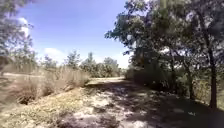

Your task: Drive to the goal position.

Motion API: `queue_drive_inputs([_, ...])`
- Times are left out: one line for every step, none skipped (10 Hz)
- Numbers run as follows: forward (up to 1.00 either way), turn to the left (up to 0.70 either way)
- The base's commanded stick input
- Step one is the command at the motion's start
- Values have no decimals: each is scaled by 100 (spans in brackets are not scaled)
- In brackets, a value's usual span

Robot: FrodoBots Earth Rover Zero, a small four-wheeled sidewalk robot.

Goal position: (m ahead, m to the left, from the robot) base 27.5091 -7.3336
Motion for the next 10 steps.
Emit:
queue_drive_inputs([70,0])
queue_drive_inputs([70,0])
queue_drive_inputs([70,0])
queue_drive_inputs([70,0])
queue_drive_inputs([70,0])
queue_drive_inputs([70,0])
queue_drive_inputs([70,0])
queue_drive_inputs([70,0])
queue_drive_inputs([70,0])
queue_drive_inputs([70,0])
